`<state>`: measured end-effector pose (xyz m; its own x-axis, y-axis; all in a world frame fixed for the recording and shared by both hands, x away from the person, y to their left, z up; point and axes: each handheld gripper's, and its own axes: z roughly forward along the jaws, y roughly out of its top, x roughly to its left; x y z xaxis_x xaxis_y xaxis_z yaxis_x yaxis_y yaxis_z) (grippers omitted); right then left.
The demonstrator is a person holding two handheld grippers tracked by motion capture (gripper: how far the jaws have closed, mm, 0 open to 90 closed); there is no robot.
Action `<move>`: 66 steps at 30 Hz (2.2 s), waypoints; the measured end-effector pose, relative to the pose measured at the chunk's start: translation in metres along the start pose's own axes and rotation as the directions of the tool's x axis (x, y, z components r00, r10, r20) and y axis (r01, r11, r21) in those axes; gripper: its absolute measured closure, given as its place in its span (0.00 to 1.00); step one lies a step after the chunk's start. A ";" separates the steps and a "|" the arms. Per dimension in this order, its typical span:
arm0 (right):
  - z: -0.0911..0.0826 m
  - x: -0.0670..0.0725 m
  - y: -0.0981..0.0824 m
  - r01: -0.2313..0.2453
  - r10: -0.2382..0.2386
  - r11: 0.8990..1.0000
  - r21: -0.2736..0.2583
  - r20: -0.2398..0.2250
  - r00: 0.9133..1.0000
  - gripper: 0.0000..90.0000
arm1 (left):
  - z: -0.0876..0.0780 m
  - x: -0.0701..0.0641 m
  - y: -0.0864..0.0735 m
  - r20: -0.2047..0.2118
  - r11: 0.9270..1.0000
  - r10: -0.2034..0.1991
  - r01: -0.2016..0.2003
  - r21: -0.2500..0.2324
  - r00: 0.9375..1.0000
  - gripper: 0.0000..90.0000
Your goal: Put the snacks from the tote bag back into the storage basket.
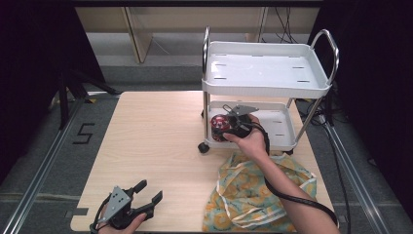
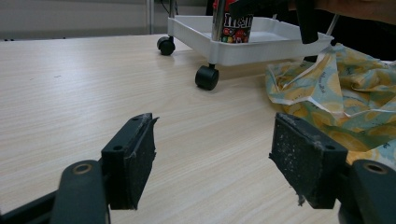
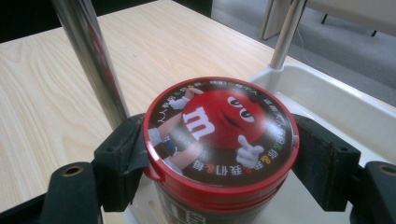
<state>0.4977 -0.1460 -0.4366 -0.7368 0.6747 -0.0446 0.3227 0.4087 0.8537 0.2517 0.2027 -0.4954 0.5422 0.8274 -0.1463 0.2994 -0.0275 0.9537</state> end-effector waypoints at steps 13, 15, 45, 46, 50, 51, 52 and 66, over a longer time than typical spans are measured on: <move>0.004 0.000 -0.003 0.000 0.000 1.000 0.020 -0.013 1.000 0.29 | 0.001 0.000 0.000 0.008 1.000 -0.002 0.002 -0.005 1.000 0.33; 0.005 0.001 -0.004 -0.009 0.010 0.999 0.031 -0.024 1.000 0.29 | 0.000 0.000 0.000 0.002 1.000 0.000 0.000 0.000 1.000 0.33; 0.001 0.002 -0.008 -0.049 0.049 0.997 0.057 -0.004 0.999 0.19 | 0.001 0.000 0.000 0.012 1.000 0.002 -0.002 -0.004 1.000 0.33; 0.000 0.000 -0.007 -0.015 0.015 0.999 0.049 -0.016 1.000 0.19 | 0.001 0.000 0.000 0.013 1.000 0.001 -0.001 -0.003 1.000 0.33; -0.006 0.002 -0.006 -0.034 0.034 0.997 0.068 -0.004 0.999 0.19 | 0.002 0.000 0.000 0.011 1.000 0.000 0.000 -0.006 1.000 0.33; -0.006 0.002 -0.006 -0.034 0.034 0.997 0.068 -0.004 0.999 0.19 | 0.002 0.000 0.000 0.011 1.000 0.000 0.000 -0.006 1.000 0.33; -0.009 0.001 -0.006 -0.019 0.021 0.998 0.064 -0.030 0.999 0.19 | 0.002 0.000 0.000 0.011 1.000 -0.001 0.001 -0.006 1.000 0.33; -0.028 0.000 -0.008 -0.019 0.019 0.997 0.074 -0.001 1.000 0.20 | 0.001 0.000 0.000 0.003 1.000 0.001 -0.001 0.002 1.000 0.33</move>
<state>0.4782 -0.1662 -0.4290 -0.7313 0.6815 -0.0275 0.3798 0.4404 0.8135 0.2525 0.2019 -0.4959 0.5452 0.8255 -0.1461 0.3005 -0.0298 0.9533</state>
